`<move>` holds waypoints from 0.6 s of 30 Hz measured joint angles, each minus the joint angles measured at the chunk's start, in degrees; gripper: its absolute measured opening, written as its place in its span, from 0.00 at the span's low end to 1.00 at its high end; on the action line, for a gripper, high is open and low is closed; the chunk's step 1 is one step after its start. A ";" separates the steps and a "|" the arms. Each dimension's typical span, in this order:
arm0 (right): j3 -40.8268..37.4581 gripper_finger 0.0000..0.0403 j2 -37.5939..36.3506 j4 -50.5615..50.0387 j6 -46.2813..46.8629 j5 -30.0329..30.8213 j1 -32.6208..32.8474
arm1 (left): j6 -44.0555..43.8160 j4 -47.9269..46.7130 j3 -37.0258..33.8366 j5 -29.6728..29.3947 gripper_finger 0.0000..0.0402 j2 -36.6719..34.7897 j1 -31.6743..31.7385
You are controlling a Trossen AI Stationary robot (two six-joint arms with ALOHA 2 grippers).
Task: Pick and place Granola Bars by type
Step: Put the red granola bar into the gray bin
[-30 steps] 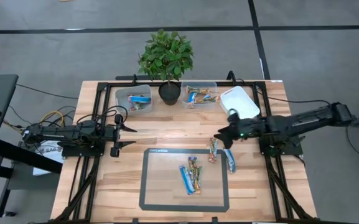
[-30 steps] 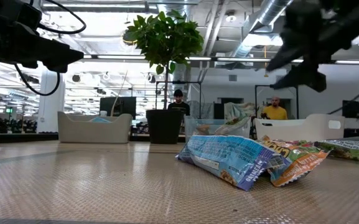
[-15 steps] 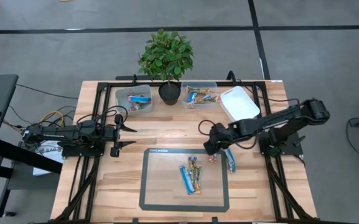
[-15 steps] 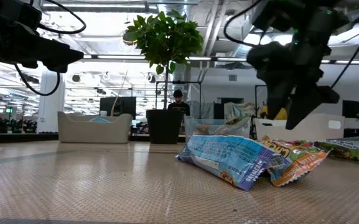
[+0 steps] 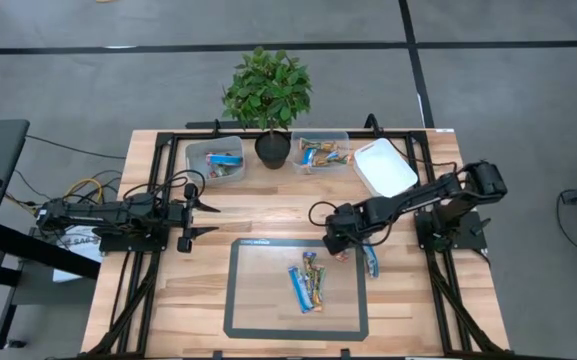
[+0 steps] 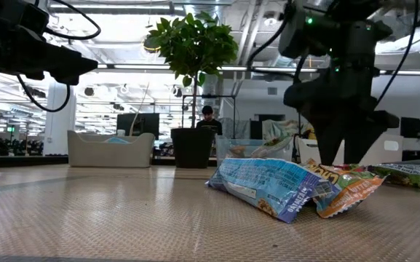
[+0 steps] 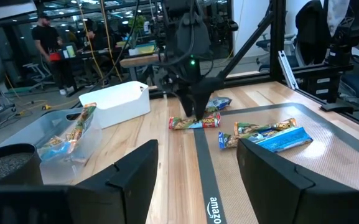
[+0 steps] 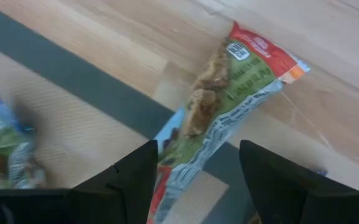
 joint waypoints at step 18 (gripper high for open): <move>-0.13 0.36 3.82 3.40 -2.19 1.73 0.00 | 0.00 -0.01 0.00 0.01 0.53 0.02 0.00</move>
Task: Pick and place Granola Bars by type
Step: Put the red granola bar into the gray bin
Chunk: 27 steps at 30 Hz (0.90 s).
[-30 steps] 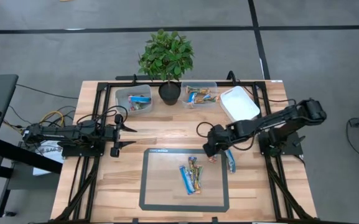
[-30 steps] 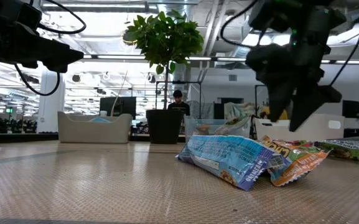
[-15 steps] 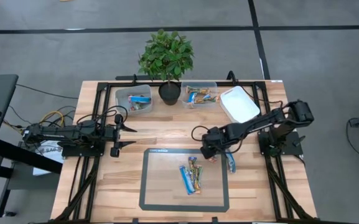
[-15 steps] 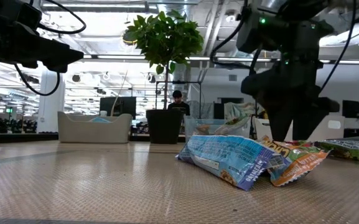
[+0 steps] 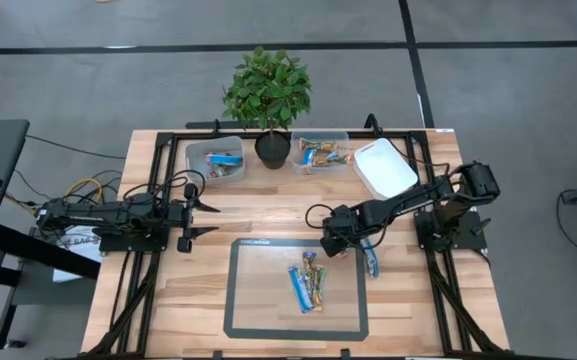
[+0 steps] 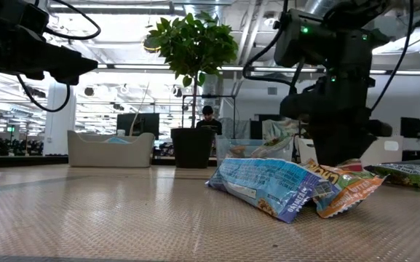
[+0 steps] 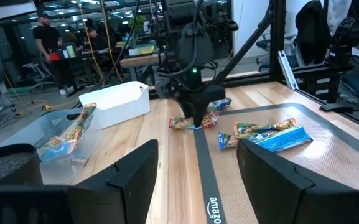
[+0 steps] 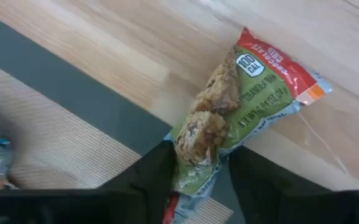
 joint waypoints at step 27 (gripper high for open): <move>12.88 0.08 2.36 39.95 -59.72 18.59 -9.50 | 0.00 0.02 0.00 -0.02 0.53 0.00 0.00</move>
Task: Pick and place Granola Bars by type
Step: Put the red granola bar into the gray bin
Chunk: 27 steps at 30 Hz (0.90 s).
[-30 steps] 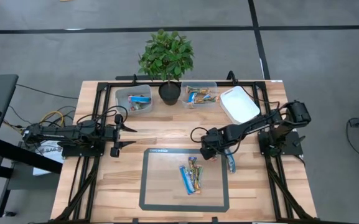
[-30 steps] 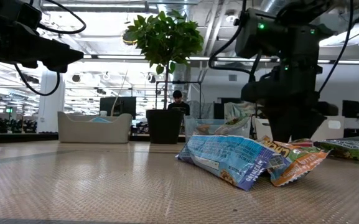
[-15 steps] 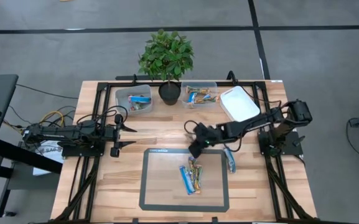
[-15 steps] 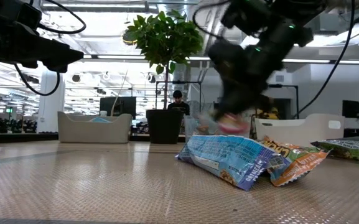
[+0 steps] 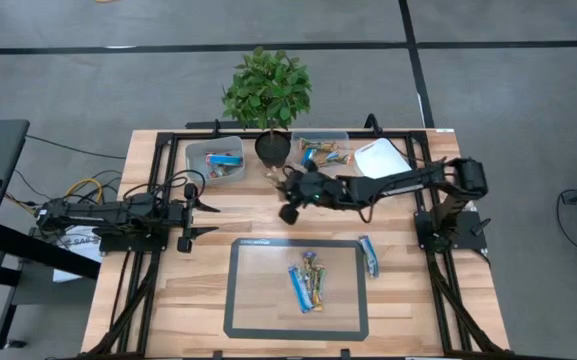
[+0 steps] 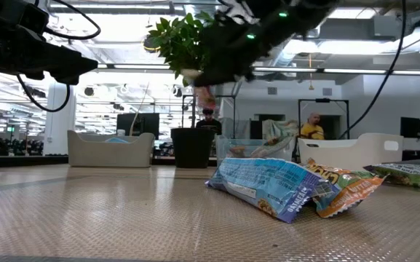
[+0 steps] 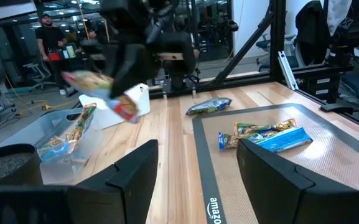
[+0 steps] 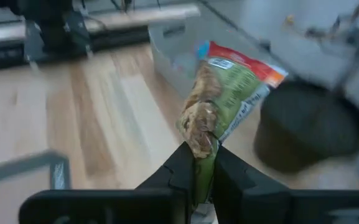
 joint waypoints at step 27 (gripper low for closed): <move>55.42 0.16 36.06 -9.00 -25.06 -6.54 -9.99 | 0.00 -0.01 0.00 0.02 0.53 0.72 0.00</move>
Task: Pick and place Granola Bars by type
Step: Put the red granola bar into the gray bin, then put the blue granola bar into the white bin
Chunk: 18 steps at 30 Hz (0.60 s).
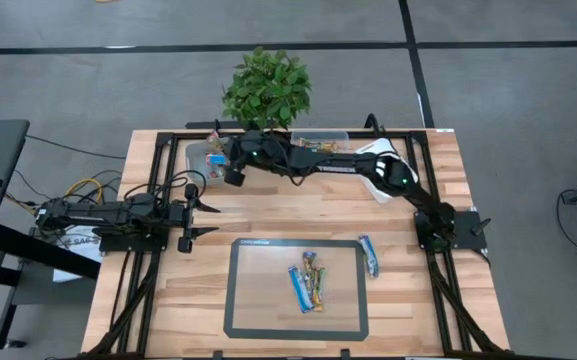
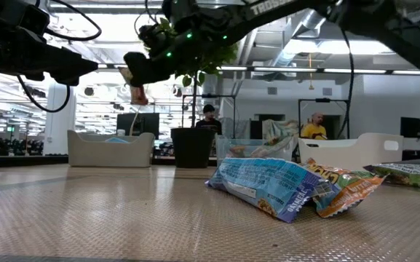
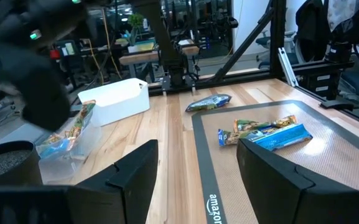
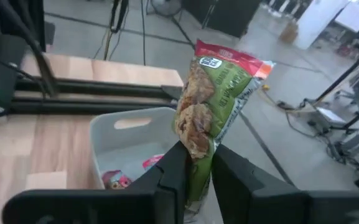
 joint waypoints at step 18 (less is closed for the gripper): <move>8.53 0.66 3.88 -7.19 7.29 -0.29 -0.73 | 0.00 0.01 -0.02 -0.02 0.53 0.00 0.00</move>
